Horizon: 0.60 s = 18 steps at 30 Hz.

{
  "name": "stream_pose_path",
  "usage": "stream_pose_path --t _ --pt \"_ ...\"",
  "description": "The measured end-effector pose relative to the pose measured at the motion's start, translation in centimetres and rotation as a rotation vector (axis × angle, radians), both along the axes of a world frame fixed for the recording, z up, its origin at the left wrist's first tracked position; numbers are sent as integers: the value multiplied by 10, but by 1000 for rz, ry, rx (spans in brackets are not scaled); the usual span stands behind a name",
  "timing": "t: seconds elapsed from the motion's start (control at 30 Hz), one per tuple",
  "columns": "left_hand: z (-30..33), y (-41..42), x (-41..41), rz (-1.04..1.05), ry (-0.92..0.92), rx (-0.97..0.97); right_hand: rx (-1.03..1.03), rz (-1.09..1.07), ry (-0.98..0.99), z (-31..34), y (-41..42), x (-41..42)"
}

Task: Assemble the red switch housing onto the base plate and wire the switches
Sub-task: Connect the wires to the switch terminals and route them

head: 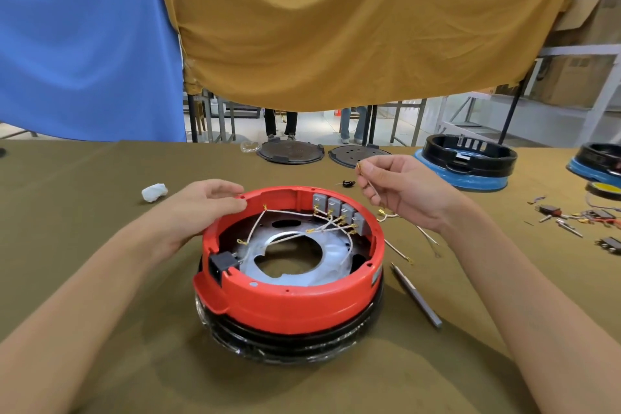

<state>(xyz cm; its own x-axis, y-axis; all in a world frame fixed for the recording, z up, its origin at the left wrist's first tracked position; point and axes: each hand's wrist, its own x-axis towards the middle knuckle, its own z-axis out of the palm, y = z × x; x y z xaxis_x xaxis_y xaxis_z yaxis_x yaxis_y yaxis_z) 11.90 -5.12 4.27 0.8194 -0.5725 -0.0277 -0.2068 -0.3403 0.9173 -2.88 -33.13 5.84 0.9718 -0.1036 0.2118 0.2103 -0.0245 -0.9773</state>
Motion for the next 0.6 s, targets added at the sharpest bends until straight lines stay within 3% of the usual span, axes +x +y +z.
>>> stream_pose_path --t 0.13,0.2,0.23,0.3,0.37,0.43,0.6 --pt "1 -1 -3 22 -9 71 -9 -32 15 2 2 0" --pt "0 -2 -4 49 -22 57 -40 -187 41 3 -4 -1" --pt "0 -1 -4 61 -24 43 -139 -320 77 2 -9 -3" --pt "0 -1 -3 86 -35 17 -530 -588 255 -5 -23 -5" --pt "0 -1 -2 120 -48 -9 -854 -644 492 -14 -30 -6" --pt "-2 -1 0 138 -52 -30 -962 -596 610 -20 -29 -5" --pt "-7 -1 3 134 -36 -75 -1056 -580 568 -24 -11 6"
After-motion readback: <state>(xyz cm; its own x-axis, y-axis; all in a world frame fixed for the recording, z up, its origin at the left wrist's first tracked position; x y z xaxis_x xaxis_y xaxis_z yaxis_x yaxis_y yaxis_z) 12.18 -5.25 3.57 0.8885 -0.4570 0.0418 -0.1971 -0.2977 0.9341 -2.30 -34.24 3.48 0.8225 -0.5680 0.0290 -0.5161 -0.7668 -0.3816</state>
